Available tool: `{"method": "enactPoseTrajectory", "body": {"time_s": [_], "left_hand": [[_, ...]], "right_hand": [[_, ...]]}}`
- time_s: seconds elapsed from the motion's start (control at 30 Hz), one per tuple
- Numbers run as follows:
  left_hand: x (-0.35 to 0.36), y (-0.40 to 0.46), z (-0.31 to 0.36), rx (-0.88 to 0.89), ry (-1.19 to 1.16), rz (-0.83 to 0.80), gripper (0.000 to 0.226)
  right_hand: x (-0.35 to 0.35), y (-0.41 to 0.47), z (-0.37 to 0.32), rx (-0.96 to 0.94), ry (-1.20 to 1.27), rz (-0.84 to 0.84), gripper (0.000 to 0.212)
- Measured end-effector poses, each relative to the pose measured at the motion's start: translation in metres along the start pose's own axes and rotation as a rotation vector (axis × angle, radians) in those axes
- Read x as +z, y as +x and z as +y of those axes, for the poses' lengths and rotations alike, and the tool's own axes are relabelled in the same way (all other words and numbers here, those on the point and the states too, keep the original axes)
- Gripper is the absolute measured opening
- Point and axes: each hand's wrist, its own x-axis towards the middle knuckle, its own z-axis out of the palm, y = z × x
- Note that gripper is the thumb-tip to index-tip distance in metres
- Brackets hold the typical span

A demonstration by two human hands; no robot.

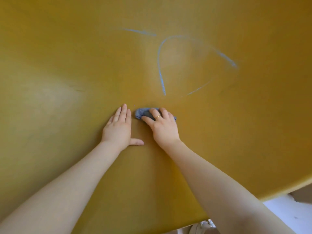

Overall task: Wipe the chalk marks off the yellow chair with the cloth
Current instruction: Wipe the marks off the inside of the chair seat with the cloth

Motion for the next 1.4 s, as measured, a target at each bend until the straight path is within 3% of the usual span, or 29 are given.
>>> {"method": "enactPoseTrajectory", "body": {"time_s": [0.23, 0.37, 0.47, 0.57, 0.7, 0.83, 0.97, 1.13, 1.23, 1.3, 1.4], "left_hand": [[0.001, 0.0, -0.003, 0.011, -0.04, -0.004, 0.122], [0.002, -0.001, -0.005, 0.011, -0.071, -0.002, 0.122], [0.001, -0.001, -0.003, 0.012, -0.088, -0.002, 0.123], [-0.001, -0.005, -0.012, -0.043, -0.093, 0.026, 0.127], [-0.006, -0.011, -0.043, -0.124, 0.02, 0.069, 0.127], [-0.008, -0.004, -0.04, -0.027, 0.025, 0.062, 0.125], [-0.006, 0.003, -0.027, -0.03, -0.068, 0.038, 0.125], [-0.007, 0.003, -0.026, -0.034, -0.07, 0.032, 0.126], [-0.007, 0.004, -0.026, -0.029, -0.058, 0.028, 0.126], [-0.008, 0.004, -0.024, -0.037, -0.057, 0.025, 0.126], [-0.009, 0.005, -0.022, -0.034, -0.056, 0.032, 0.124]], "right_hand": [[-0.013, 0.022, 0.059, 0.362, 0.114, -0.015, 0.024], [-0.015, 0.031, 0.045, 0.516, 0.294, 0.072, 0.031], [-0.01, 0.023, 0.005, 0.431, 0.376, 0.138, 0.041], [-0.003, 0.011, -0.034, 0.29, 0.43, 0.134, 0.035], [0.006, 0.013, -0.065, 0.054, 0.38, 0.021, 0.032], [0.004, 0.027, -0.049, -0.086, 0.269, -0.161, 0.041], [-0.005, 0.044, -0.01, -0.009, 0.193, -0.09, 0.043], [-0.02, 0.06, 0.06, 0.332, 0.058, -0.074, 0.052], [-0.023, 0.063, 0.057, 0.43, 0.042, -0.069, 0.059], [-0.025, 0.061, 0.036, 0.409, 0.071, -0.086, 0.058], [-0.014, 0.039, -0.008, 0.174, 0.107, -0.117, 0.051]]}}
